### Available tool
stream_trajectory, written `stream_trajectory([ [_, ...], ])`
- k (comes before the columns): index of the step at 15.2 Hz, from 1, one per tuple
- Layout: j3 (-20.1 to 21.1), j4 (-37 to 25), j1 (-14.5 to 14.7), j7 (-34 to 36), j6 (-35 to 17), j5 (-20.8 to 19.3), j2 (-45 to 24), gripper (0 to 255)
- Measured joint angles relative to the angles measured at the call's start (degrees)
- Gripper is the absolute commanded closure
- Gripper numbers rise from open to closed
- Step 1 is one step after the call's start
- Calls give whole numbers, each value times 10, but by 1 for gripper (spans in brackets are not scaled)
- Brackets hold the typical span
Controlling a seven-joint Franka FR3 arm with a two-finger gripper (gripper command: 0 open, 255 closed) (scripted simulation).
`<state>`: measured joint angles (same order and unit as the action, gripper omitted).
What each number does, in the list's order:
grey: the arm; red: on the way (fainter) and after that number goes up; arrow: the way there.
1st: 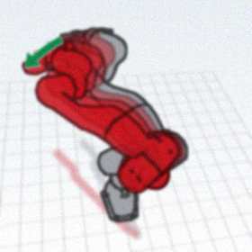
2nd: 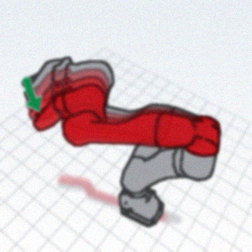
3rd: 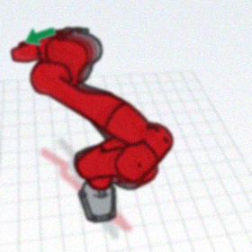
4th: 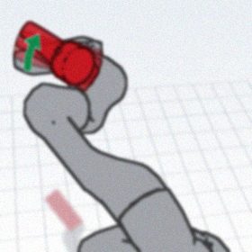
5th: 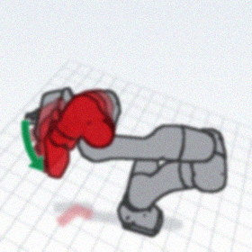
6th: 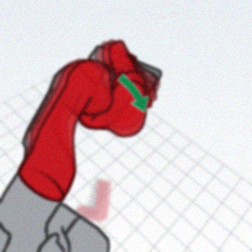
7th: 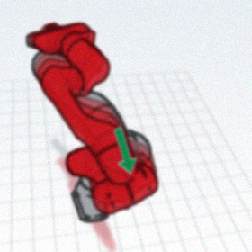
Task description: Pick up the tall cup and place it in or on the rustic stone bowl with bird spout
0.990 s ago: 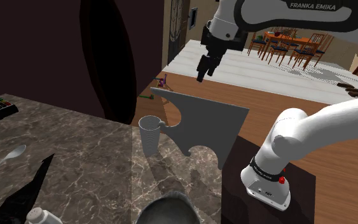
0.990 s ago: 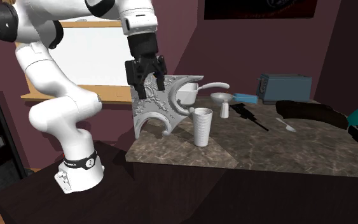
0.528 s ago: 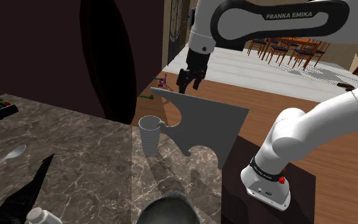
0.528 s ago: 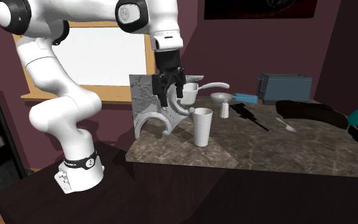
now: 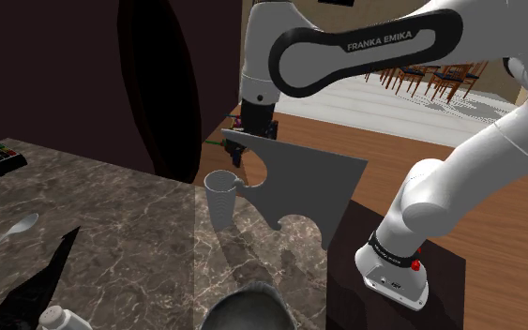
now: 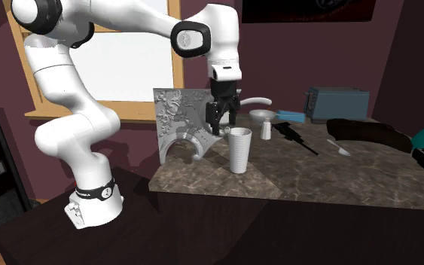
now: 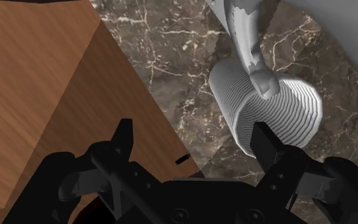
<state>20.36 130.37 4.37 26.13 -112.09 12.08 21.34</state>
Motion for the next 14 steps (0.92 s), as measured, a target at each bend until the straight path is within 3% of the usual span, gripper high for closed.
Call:
stream_trajectory([
  [4, 32, -36, 2, 55, -27, -4, -73, 0],
  [14, 44, -5, 6, 66, -87, -4, -97, 0],
])
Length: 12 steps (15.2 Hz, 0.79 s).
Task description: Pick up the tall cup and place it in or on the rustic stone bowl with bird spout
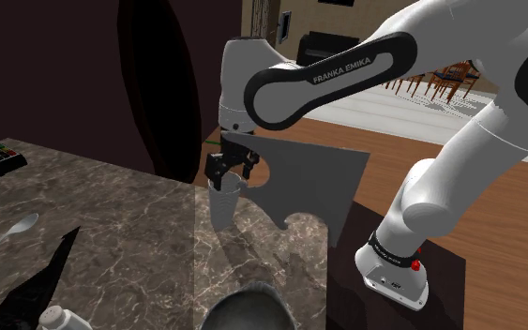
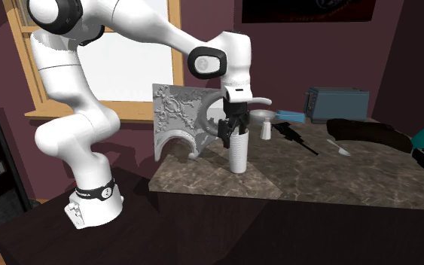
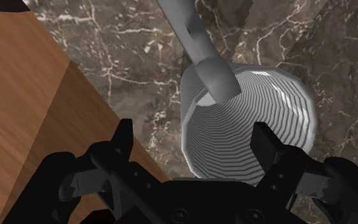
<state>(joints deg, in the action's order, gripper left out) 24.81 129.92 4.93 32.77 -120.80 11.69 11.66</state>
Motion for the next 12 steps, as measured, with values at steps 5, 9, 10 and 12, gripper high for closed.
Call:
stream_trajectory([
  [5, 0, 0, 0, 0, -1, 0, -1, 255],
  [9, 0, 2, -1, 0, 0, -2, -2, 255],
  [10, 0, 2, 0, 0, 0, -1, -3, 255],
  [12, 0, 2, 0, 0, 0, -1, -3, 255],
])
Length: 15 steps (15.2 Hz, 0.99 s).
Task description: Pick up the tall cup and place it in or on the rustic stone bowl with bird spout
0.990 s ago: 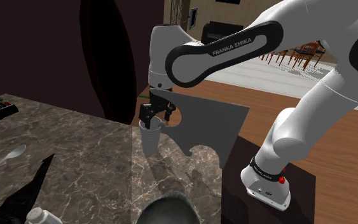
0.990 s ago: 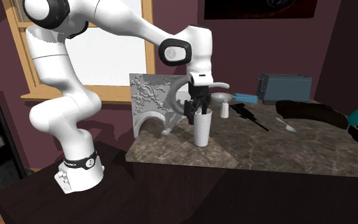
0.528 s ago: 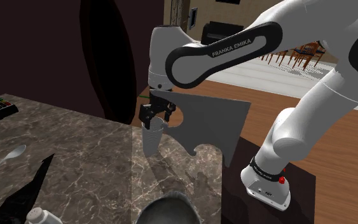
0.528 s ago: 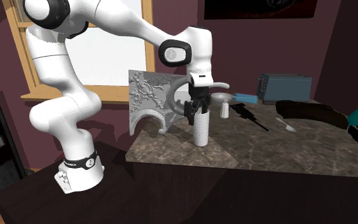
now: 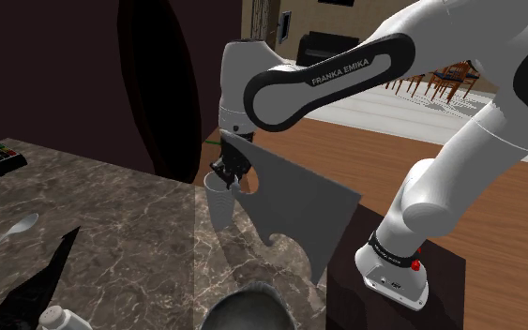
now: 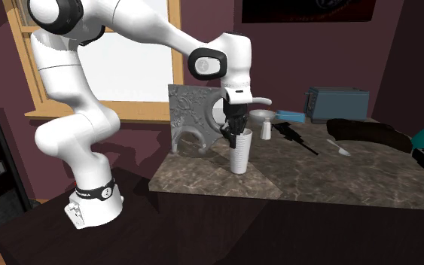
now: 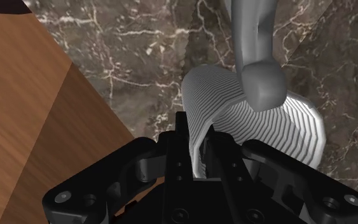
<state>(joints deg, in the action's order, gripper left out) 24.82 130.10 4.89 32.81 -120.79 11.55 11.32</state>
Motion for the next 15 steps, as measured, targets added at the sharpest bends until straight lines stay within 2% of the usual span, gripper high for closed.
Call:
stream_trajectory([
  [4, -1, -5, 0, 0, 9, 1, 3, 255],
  [15, -10, -67, -2, 2, 96, 2, 29, 255],
])
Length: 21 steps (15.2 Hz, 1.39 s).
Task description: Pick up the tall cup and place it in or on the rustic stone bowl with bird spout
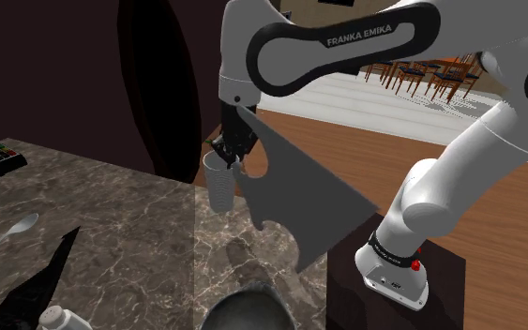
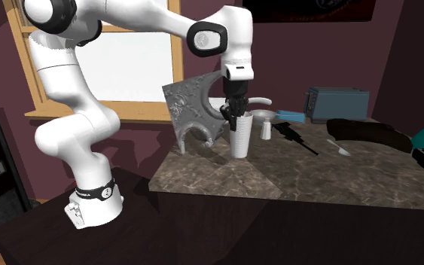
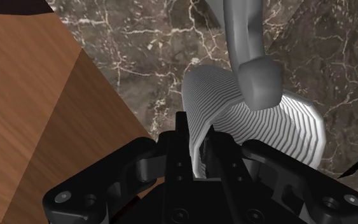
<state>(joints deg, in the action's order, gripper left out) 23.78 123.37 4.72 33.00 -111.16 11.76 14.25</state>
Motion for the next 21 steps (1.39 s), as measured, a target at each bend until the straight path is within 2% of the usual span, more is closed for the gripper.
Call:
stream_trajectory([
  [21, -8, -148, -3, 20, 152, -7, 6, 255],
])
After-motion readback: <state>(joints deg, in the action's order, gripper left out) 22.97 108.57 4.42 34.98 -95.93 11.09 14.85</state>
